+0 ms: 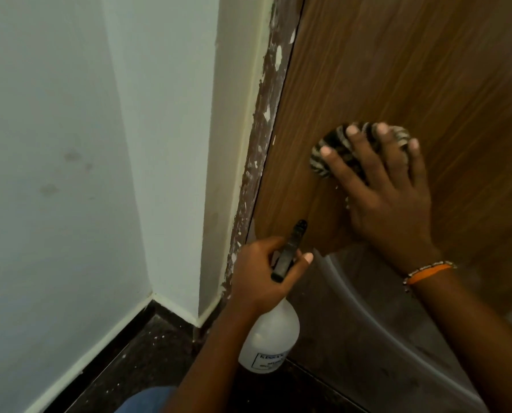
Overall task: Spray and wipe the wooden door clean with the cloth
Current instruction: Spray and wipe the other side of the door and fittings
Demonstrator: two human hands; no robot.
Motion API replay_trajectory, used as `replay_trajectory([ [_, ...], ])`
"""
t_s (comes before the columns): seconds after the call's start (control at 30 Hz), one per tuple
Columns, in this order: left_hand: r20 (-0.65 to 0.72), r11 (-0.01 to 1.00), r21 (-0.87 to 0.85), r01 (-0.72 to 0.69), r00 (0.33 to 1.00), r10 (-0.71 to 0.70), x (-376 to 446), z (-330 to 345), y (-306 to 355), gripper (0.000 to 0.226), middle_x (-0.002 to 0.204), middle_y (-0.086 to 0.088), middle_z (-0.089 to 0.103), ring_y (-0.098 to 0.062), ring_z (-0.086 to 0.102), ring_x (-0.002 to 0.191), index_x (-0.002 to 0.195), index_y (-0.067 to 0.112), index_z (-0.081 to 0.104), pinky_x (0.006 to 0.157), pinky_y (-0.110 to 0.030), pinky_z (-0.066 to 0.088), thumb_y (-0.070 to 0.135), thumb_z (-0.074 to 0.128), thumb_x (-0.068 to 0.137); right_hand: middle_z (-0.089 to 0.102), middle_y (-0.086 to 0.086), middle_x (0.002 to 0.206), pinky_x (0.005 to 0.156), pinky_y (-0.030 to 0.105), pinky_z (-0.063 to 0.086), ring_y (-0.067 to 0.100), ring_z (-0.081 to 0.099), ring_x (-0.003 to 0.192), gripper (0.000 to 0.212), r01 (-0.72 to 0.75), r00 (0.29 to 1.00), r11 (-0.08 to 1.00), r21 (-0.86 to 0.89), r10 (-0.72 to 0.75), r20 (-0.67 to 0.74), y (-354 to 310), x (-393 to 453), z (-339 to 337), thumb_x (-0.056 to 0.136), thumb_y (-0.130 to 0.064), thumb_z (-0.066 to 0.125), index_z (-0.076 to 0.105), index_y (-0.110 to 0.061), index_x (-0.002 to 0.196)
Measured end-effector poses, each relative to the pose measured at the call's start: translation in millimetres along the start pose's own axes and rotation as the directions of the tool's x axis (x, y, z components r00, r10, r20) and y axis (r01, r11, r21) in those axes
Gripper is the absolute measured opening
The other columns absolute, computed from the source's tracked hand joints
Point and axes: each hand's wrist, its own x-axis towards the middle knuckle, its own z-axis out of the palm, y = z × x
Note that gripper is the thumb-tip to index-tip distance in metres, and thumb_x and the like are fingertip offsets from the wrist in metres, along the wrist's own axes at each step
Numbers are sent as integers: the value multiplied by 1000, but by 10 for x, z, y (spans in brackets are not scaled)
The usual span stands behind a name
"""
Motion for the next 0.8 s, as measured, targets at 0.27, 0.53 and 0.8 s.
replay_trajectory([
  [0.27, 75, 998, -68, -14, 997, 19, -34, 292, 30, 32, 63, 8, 61, -12, 60, 57, 79, 12, 66, 54, -34, 51, 44, 62, 83, -1, 13, 160, 117, 51, 0, 30, -7, 147, 92, 393, 835, 911, 128, -411, 365, -298, -1200, 14, 70, -13, 68, 21, -15, 149],
  [0.53, 176, 987, -157, -27, 983, 55, -75, 561, 149, 33, 57, 11, 52, -8, 53, 52, 73, 6, 62, 52, -25, 43, 37, 63, 84, 27, 8, 156, 118, 49, 4, 31, 19, 144, 50, 81, 978, 995, -50, -70, 195, 521, -810, -490, 101, -18, 43, 33, -20, 149],
  [0.8, 180, 980, -196, -16, 982, 52, -129, 835, 177, 38, 55, 6, 56, -13, 56, 50, 75, 2, 65, 49, -32, 46, 39, 62, 83, 31, 7, 153, 118, 47, 10, 27, 20, 145, 54, -8, 997, 1000, 28, 6, 72, 451, -1175, -313, 96, -15, 54, 36, -19, 147],
])
